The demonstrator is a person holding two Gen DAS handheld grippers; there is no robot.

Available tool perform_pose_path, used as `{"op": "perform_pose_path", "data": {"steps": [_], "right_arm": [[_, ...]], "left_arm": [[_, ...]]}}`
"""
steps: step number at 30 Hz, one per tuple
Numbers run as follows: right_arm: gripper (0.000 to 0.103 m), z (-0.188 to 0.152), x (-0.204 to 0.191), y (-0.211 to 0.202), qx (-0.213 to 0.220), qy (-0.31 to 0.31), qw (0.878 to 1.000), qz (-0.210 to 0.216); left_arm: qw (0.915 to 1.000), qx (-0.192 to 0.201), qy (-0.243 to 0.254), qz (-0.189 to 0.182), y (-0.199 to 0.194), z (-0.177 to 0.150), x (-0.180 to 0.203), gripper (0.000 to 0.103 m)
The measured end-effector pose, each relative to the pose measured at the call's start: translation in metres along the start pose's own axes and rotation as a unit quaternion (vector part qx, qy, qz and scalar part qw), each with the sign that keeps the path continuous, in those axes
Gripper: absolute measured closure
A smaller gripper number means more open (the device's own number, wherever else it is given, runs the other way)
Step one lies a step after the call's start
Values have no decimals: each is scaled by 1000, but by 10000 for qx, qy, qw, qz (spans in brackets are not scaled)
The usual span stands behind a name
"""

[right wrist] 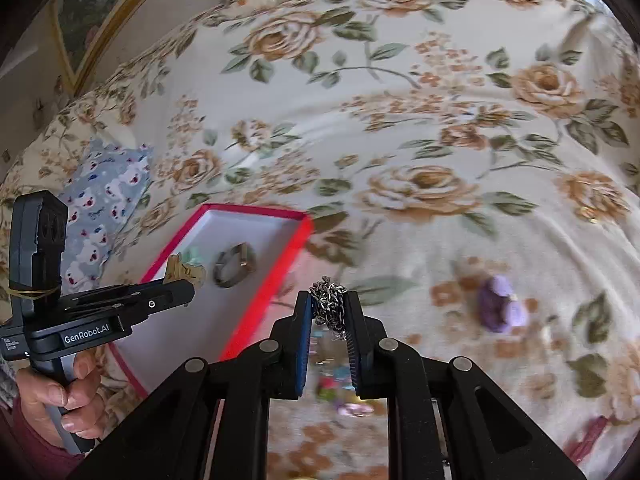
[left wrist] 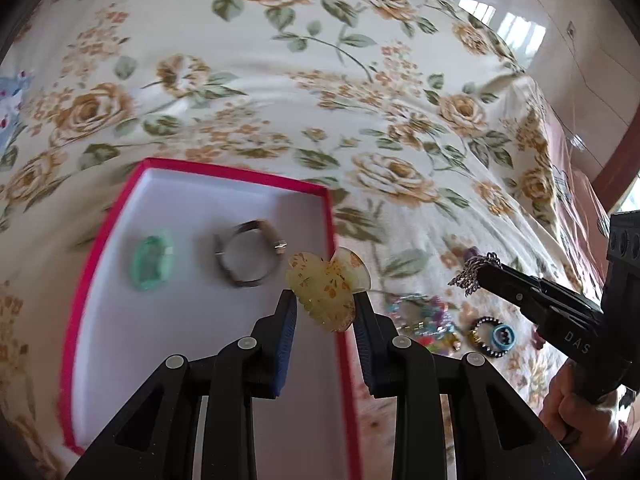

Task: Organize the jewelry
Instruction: 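Carry the hair claw and chain into the box and release both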

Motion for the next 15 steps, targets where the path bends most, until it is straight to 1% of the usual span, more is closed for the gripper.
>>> {"op": "perform_pose_path", "data": {"steps": [9, 15], "right_arm": [[87, 4, -54, 17, -87, -324, 9987, 385], [87, 5, -85, 33, -198, -523, 9965, 616]], "left_arm": [[9992, 40, -243, 316, -23, -10, -36, 76], [9979, 25, -415, 502, -28, -12, -56, 76]]}}
Point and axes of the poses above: each gripper's, at about its wrist camera, not at the fingertips, and y roughly the way its jaws point, x to its right, z to its top, the point moved 3 cm from there along y, roughly the way its jaws point, and after that the axes turned 3 degrees about -z, right-handed, at the moved point
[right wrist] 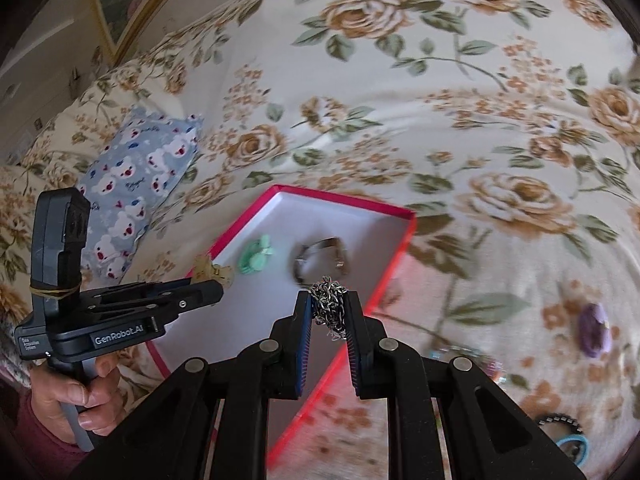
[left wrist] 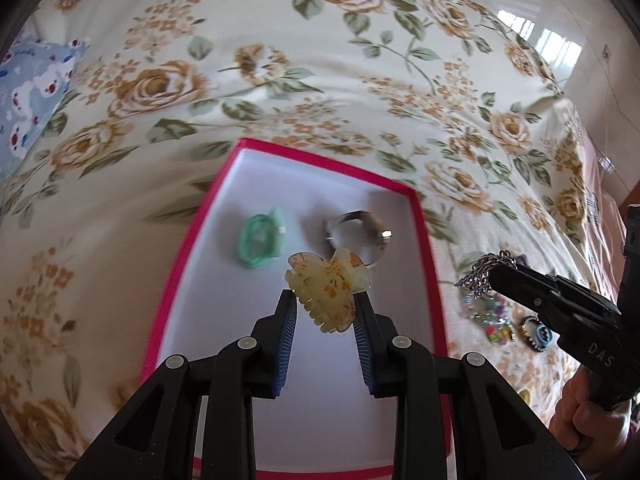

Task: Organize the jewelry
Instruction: 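Carry the hair claw and chain into the box and release both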

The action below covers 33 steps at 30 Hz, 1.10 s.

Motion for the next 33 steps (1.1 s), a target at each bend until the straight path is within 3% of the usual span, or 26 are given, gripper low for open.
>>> {"op": "perform_pose_path", "data": {"steps": [7, 21, 33], "right_arm": [[87, 0, -22, 24, -148, -150, 9996, 166], [87, -9, -27, 77, -701, -292, 9971, 98], [87, -14, -23, 91, -938, -352, 9950, 29]], "left_arm": [[9998, -73, -45, 180, 8, 3, -14, 76], [9986, -397, -126, 314, 54, 10, -31, 76], [9978, -502, 63, 419, 64, 8, -25, 75]]}}
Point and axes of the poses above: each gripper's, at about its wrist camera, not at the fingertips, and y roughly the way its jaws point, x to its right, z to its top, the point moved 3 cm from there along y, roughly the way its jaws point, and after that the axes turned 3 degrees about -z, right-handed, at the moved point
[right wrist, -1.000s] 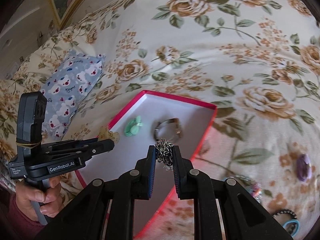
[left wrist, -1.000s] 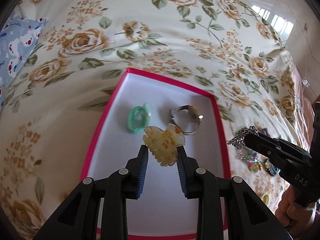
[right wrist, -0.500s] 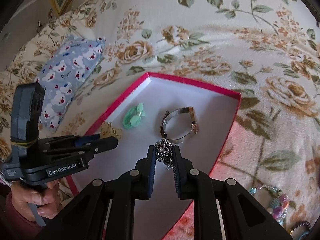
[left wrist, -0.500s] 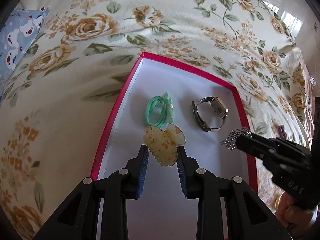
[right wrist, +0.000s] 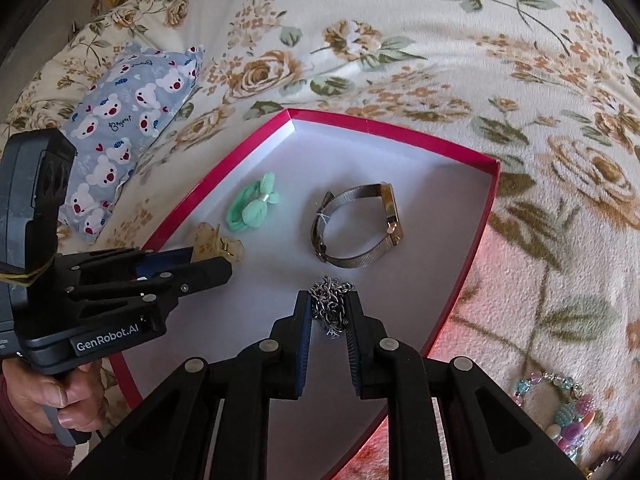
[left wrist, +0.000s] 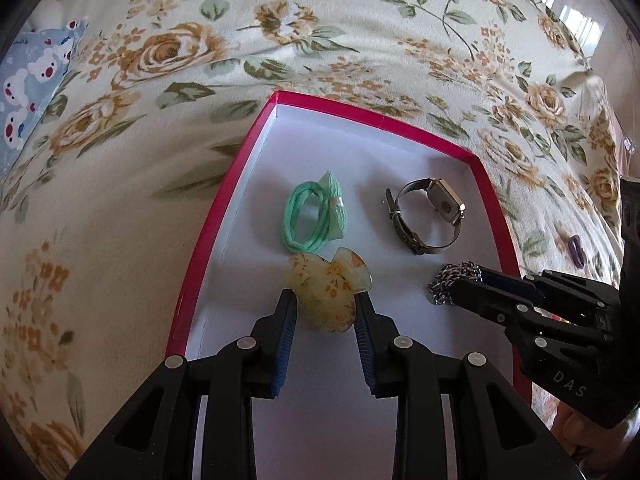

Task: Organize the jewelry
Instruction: 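Carry the hair claw and chain into the box and release both, then move both open tools back toward the remaining jewelry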

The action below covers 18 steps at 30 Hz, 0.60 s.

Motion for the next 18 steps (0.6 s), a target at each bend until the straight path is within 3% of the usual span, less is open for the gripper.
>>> {"op": "perform_pose_path", "data": {"steps": [12, 14, 18], "right_arm": [[83, 0, -1, 4, -43, 13, 10000, 14], [82, 0, -1, 3, -38, 25, 10000, 18], [65, 2, -1, -3, 51, 91, 9999, 47]], "left_arm": [[10000, -14, 52, 65, 1, 0, 3, 73], [10000, -25, 55, 72, 1, 0, 3, 67], [9999, -4, 30, 122, -2, 0, 3, 57]]}}
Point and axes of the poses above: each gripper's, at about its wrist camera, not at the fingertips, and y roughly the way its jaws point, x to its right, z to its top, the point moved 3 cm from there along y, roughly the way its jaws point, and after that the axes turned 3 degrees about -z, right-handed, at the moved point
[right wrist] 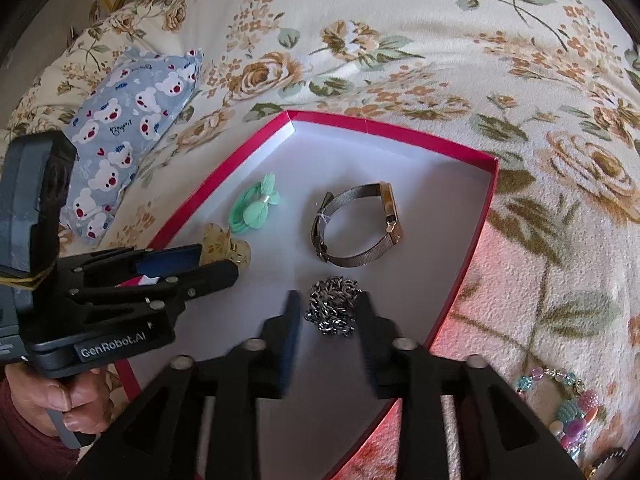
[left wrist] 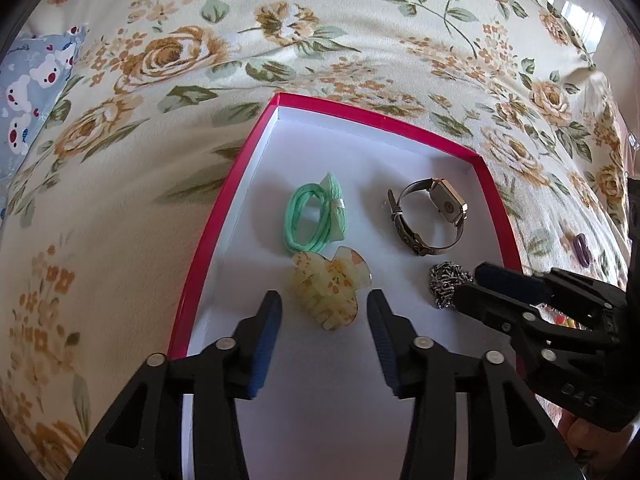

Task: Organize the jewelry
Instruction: 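Move both open tools back toward the remaining jewelry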

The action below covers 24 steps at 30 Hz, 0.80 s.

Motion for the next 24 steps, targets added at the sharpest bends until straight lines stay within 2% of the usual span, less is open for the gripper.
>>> {"op": "perform_pose_path", "data": {"steps": [4, 8, 11, 13, 16, 24], "right_arm": [[65, 1, 1, -12, 101, 49, 9999, -6], [65, 1, -1, -31, 286, 82, 9995, 54], [62, 0, 2, -48, 450, 148, 9989, 37], [54, -2, 3, -59, 556, 150, 9983, -26], [48, -7, 9, -78, 737, 207, 9970, -114], [44, -30, 45, -120, 975, 615, 9926, -381]], "left_arm": [[9999, 33, -94, -46, -8, -2, -3, 54], [9995, 240, -201, -97, -26, -4, -4, 48], [9987, 402, -282, -153, -40, -9, -2, 42], [9981, 485, -334, -198, -50, -13, -1, 38], [9971, 578, -394, -298, -65, -21, 3, 31], [9964, 497, -257, -642, -80, -35, 31, 30]]}}
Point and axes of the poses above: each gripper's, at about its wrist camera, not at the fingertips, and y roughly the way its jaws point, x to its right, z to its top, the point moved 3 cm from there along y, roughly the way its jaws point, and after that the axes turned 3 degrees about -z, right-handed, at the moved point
